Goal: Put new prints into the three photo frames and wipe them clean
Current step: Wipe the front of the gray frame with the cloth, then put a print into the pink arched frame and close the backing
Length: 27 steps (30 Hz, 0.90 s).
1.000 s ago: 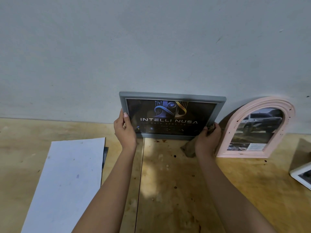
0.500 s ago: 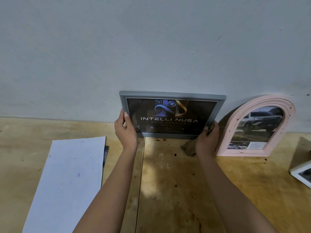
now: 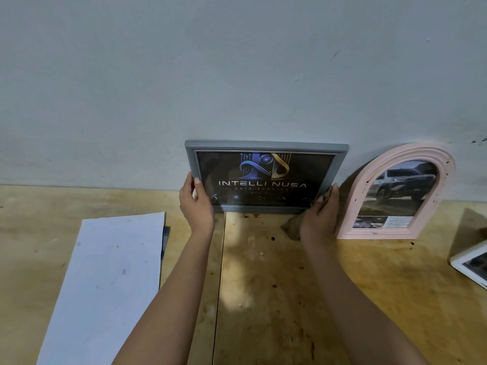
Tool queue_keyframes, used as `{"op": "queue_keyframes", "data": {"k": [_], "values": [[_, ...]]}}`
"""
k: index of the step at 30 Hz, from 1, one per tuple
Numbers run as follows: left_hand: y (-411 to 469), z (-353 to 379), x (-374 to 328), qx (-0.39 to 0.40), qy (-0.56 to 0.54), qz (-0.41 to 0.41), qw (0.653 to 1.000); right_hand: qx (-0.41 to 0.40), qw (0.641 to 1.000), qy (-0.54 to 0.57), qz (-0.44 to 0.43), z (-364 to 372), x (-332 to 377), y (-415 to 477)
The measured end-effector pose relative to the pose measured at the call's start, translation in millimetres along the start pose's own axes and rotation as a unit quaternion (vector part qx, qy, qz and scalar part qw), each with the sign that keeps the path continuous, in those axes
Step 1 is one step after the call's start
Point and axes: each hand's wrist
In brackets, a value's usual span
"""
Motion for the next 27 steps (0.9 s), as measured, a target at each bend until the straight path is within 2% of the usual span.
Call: {"op": "queue_keyframes", "data": {"k": [7,11,14,19,23,27], "values": [[-26.1,-4.4,-3.4,-0.033,0.0,-0.013,0.999,-0.039,0.996,0.071,-0.045,-18.7,9.6,-28.7],[-63.1,0.5,-8.8,-0.045,-0.003,0.002,0.999,-0.033,0.995,0.09,-0.009,-55.4,2.0,-34.7],[-100.4,14.7,-13.1,-0.016,-0.005,0.0,1.0,-0.044,0.998,0.046,-0.01,-96.2,-7.0,-25.3],[-171.0,60.6,-18.2,0.096,-0.021,-0.021,0.995,-0.017,0.995,-0.102,-0.011,-170.2,-51.3,2.9],[-211.3,104.3,-13.4,0.178,0.003,-0.05,0.983,0.048,0.97,-0.237,0.003,-212.8,-100.0,26.4],[-225.6,142.2,-0.3,0.192,0.046,-0.032,0.98,0.155,0.949,-0.275,0.017,-237.1,-136.4,43.9]]}}
Point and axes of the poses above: each hand's wrist, its own y-axis towards the middle knuckle, its own z-axis out of the palm, x = y × z, and after that the axes turned 1 degree about -z, right-handed
